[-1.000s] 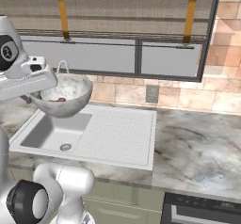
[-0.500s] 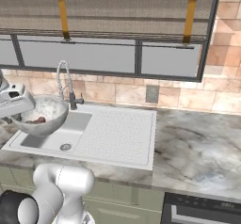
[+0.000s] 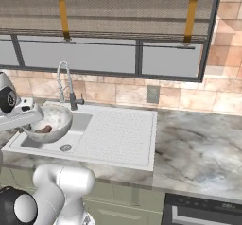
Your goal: Pick the potato from the cabinet and place it in the bowl. Then pick the bowl and place it in the sink. Then turn on the sink facuet.
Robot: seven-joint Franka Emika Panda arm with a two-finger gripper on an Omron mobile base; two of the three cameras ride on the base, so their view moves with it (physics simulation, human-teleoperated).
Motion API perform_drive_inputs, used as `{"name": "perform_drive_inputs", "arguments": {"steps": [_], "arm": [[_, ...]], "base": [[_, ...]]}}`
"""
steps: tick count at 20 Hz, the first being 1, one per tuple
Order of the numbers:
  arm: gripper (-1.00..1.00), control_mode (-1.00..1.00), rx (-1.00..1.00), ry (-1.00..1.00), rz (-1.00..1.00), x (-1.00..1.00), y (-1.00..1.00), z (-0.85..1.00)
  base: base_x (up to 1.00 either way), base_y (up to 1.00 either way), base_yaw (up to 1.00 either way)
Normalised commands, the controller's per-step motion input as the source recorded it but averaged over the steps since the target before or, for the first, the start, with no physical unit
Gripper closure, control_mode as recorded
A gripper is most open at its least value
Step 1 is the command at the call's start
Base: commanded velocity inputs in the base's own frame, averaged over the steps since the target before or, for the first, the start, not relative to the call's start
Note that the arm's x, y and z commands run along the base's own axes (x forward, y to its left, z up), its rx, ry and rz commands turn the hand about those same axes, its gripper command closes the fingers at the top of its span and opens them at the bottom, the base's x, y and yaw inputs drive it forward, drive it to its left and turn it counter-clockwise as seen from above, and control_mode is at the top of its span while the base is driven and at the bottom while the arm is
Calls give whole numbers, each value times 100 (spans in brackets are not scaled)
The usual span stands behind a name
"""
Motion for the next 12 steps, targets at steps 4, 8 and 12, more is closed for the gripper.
{"name": "perform_drive_inputs", "arguments": {"steps": [4, 8, 12], "arm": [[100, -100, 0, 0, 0, 19, 36, -58], [100, -100, 0, 0, 0, 53, 31, -45], [100, -100, 0, 0, 0, 77, 33, -34]], "base": [[0, 0, 0], [0, 0, 0], [0, 0, 0]]}}
